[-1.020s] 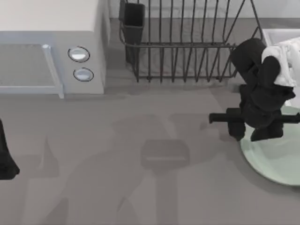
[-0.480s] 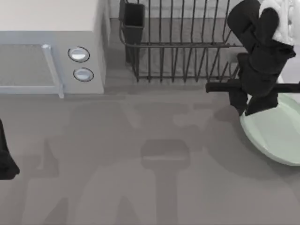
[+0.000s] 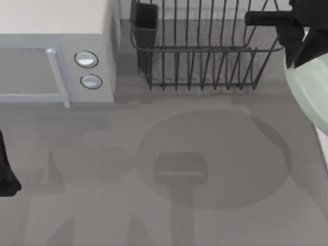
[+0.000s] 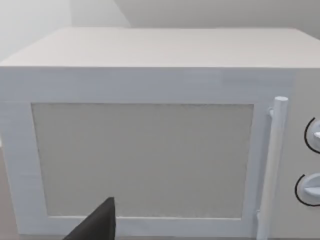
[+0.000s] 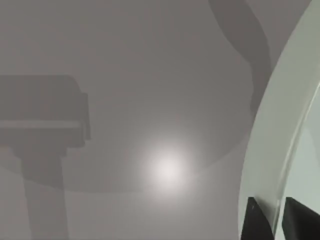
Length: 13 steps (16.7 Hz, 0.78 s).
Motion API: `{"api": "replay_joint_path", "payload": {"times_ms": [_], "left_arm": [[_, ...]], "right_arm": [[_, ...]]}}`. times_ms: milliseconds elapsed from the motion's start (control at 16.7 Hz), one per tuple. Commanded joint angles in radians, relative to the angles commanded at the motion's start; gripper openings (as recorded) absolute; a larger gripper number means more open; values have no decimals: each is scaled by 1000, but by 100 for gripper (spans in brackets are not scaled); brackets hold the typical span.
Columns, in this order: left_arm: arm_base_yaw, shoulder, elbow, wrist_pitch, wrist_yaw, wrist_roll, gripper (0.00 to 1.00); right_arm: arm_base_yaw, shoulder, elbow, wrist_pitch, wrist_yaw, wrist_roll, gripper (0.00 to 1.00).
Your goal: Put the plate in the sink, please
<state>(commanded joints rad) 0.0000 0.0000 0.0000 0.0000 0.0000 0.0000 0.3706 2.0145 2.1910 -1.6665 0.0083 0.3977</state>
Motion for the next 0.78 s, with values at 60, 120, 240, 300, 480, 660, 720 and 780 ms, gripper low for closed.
{"api": "replay_joint_path", "payload": {"times_ms": [60, 120, 240, 300, 480, 660, 720, 780], "left_arm": [[0, 0, 0, 0, 0, 0, 100], [0, 0, 0, 0, 0, 0, 100], [0, 0, 0, 0, 0, 0, 100], [0, 0, 0, 0, 0, 0, 100], [0, 0, 0, 0, 0, 0, 100], [0, 0, 0, 0, 0, 0, 100], [0, 0, 0, 0, 0, 0, 100], [0, 0, 0, 0, 0, 0, 100]], "right_arm": [[-2, -5, 43, -42, 0, -2, 0], [-3, -9, 75, -75, 0, -3, 0], [-5, -14, 108, -107, 0, -5, 0], [-5, -15, 110, -109, 0, -5, 0], [0, -13, 108, -107, -1, -4, 0], [-29, 26, 145, -108, 0, -33, 0], [-53, 59, 177, -110, 0, -57, 0], [-82, 104, 220, -110, 0, -86, 0]]}}
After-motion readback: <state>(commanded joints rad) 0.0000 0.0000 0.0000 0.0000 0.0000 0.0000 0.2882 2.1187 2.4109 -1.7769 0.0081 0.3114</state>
